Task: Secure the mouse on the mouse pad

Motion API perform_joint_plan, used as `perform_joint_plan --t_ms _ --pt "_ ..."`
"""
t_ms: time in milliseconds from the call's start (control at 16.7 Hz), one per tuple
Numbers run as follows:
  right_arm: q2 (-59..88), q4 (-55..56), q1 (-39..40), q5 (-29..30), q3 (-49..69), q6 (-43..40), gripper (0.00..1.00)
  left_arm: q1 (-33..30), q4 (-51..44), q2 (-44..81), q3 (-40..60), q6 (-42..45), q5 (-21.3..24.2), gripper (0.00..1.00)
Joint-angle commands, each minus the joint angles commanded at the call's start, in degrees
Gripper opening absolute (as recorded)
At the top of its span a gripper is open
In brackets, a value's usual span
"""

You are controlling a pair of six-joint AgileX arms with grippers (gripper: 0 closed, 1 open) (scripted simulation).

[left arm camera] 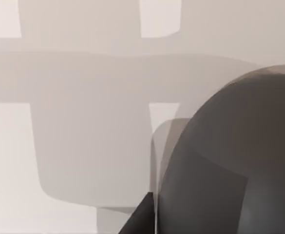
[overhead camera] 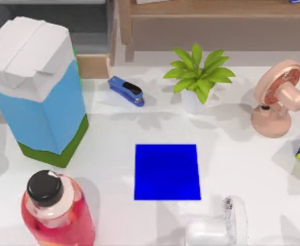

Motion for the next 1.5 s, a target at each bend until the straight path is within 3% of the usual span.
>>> perform_joint_plan --t_ms 420,1020,1500 --pt "0.0 0.0 0.0 0.0 0.0 0.0 1.00 0.0 -1.6 -2.5 1.5 0.0 0.0 0.00" --pt "0.0 0.0 0.0 0.0 0.0 0.0 1.00 0.0 -21.8 -4.2 19.8 -0.2 0.1 0.00" --pt "0.0 0.0 0.0 0.0 0.0 0.0 1.00 -0.8 -21.2 -5.5 20.9 -3.2 -0.3 0.00"
